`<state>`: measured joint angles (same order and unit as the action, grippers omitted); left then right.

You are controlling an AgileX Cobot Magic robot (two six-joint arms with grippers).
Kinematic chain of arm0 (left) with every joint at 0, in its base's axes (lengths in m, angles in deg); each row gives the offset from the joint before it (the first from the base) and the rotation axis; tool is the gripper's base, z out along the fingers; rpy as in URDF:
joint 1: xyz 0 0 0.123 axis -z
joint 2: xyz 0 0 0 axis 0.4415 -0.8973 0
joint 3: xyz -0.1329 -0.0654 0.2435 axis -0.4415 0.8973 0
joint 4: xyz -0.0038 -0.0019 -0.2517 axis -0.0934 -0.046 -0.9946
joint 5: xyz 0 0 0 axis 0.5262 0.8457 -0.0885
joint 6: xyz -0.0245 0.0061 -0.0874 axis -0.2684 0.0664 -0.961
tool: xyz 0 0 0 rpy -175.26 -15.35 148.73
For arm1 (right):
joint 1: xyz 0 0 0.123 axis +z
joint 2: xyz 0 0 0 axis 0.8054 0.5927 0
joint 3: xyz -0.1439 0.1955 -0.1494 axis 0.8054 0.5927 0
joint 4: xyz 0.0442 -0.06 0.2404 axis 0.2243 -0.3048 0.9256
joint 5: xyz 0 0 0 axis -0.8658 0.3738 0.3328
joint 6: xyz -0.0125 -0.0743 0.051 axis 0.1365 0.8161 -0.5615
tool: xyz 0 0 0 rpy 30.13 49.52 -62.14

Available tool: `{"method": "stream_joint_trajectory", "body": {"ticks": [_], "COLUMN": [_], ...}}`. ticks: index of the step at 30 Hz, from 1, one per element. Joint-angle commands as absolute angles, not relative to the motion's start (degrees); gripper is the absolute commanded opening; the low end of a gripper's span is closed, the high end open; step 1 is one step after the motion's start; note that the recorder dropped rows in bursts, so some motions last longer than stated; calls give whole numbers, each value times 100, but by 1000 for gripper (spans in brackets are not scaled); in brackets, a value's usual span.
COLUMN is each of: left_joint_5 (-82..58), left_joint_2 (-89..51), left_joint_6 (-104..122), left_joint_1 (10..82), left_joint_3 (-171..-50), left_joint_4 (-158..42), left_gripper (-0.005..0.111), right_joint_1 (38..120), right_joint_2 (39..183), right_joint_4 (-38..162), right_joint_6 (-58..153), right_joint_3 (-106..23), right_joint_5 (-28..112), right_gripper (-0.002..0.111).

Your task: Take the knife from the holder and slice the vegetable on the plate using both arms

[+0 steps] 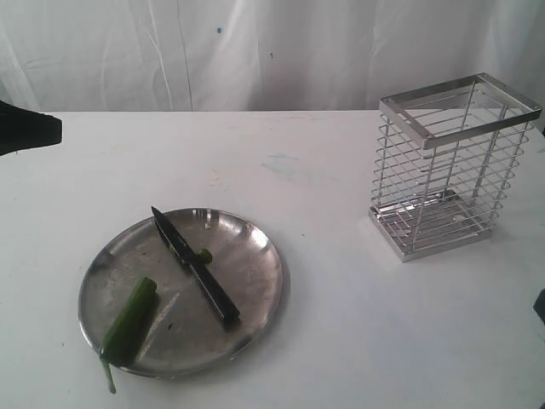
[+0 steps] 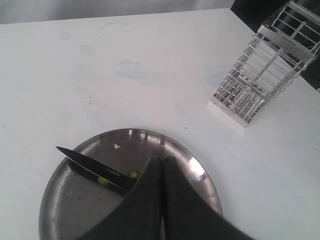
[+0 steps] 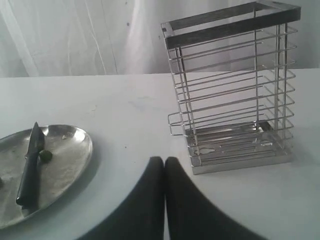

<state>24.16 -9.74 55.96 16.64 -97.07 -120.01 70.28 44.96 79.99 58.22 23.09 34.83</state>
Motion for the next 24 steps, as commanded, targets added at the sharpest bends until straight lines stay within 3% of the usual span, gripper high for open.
{"method": "stream_joint_trajectory", "body": {"ticks": [1,24], "left_joint_5": [2442,2408], "left_joint_2": [-913,-904], "left_joint_6": [5598,5598], "left_joint_1": [1644,1644], "left_joint_3": [-9680,-9680], "left_joint_4": [-12074,-12074], "left_gripper": [0,0], "right_joint_1": [6998,6998], "right_joint_2": [4345,4188], "right_joint_4": [7069,6859], "right_joint_6": [4161,3408], "right_joint_3": [2338,2338], "right_joint_5": [3352,3237], "right_gripper": [0,0]}}
